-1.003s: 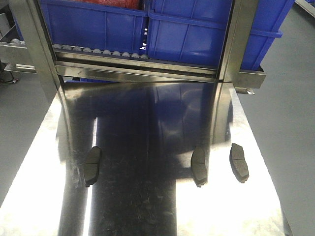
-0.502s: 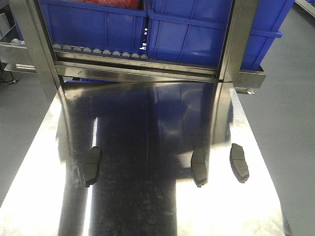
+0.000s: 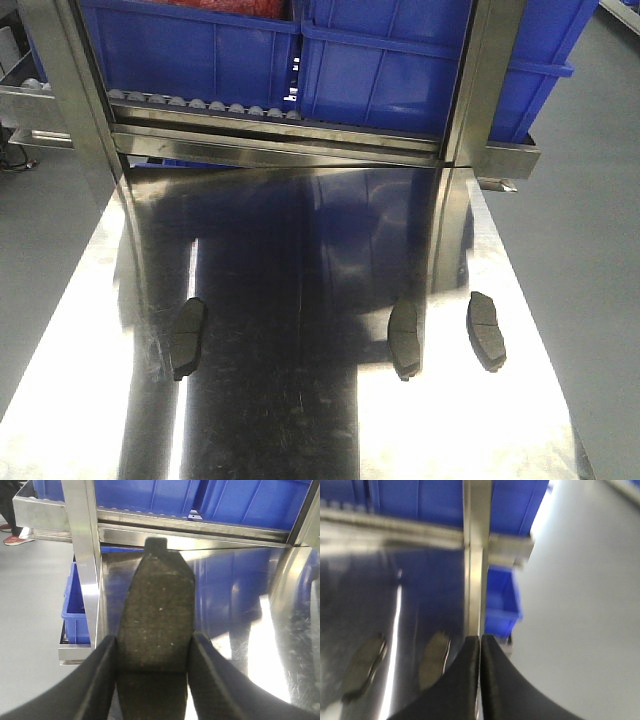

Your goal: Move and align brake pads A on conveyor

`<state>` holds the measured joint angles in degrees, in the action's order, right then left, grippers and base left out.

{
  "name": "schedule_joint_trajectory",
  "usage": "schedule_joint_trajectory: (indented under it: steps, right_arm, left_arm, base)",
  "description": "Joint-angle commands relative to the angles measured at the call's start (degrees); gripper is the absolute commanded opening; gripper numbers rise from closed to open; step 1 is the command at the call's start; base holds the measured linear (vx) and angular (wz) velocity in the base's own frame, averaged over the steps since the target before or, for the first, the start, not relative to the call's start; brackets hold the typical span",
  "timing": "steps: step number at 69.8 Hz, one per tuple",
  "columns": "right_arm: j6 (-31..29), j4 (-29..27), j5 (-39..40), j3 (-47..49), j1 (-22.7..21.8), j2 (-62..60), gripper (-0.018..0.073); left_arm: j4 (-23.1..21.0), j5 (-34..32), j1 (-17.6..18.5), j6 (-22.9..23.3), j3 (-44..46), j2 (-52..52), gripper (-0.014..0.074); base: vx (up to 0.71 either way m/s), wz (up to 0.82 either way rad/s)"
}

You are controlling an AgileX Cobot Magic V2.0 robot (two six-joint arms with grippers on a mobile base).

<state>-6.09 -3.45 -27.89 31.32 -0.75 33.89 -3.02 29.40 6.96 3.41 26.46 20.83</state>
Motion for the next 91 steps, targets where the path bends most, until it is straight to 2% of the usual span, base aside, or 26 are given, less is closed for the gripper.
schedule_joint_trajectory:
  steps: [1, 18, 27, 36, 53, 58, 70, 83, 91]
  right_arm:
    - [-0.5, -1.5, -0.5, 3.4, -0.2, 4.9, -0.001]
    - [-0.4, -2.8, -2.6, 3.4, -0.2, 10.6, -0.0003]
    - [-0.8, -2.7, -5.1, 3.4, -0.2, 12.3, 0.0043]
    - [-0.8, -2.7, -6.0, 3.4, -0.2, 12.8, 0.0149]
    - [-0.8, -2.6, -8.1, 3.4, -0.2, 12.8, 0.0451]
    - [-0.8, -2.7, -8.2, 3.4, -0.1, 12.8, 0.0496]
    - [-0.8, -3.2, -8.1, 5.1, -0.1, 14.5, 0.0508]
    - [-0.8, -6.6, -10.8, 11.3, -0.1, 23.8, 0.0504]
    - [-0.8, -7.0, -10.8, 14.8, 3.1, 31.2, 0.0489]
  left_arm:
    - [-0.6, -5.2, 0.1, 0.1, 1.6, 0.4, -0.0006]
    - [-0.6, -5.2, 0.1, 0.1, 1.6, 0.4, -0.0006]
    - [-0.6, -5.2, 0.1, 0.1, 1.6, 0.4, -0.0006]
    - [-0.6, -5.2, 0.1, 0.1, 1.6, 0.4, -0.0006]
    - [-0.6, -5.2, 0.1, 0.1, 1.6, 0.4, -0.0006]
    - [-0.6, -5.2, 0.1, 0.1, 1.6, 0.4, -0.0006]
    - [-0.6, -5.2, 0.1, 0.1, 1.6, 0.4, -0.0006]
    - [-0.6, -5.2, 0.1, 0.1, 1.6, 0.4, -0.0006]
    - [-0.6, -5.2, 0.1, 0.1, 1.6, 0.4, -0.0006]
  base:
    - [0.0, 0.0]
    - [0.0, 0.0]
    - [0.0, 0.0]
    - [0.0, 0.0]
    - [0.0, 0.0]
    - [0.0, 0.0]
    - [0.0, 0.0]
    - [0.0, 0.0]
    - [0.0, 0.0]
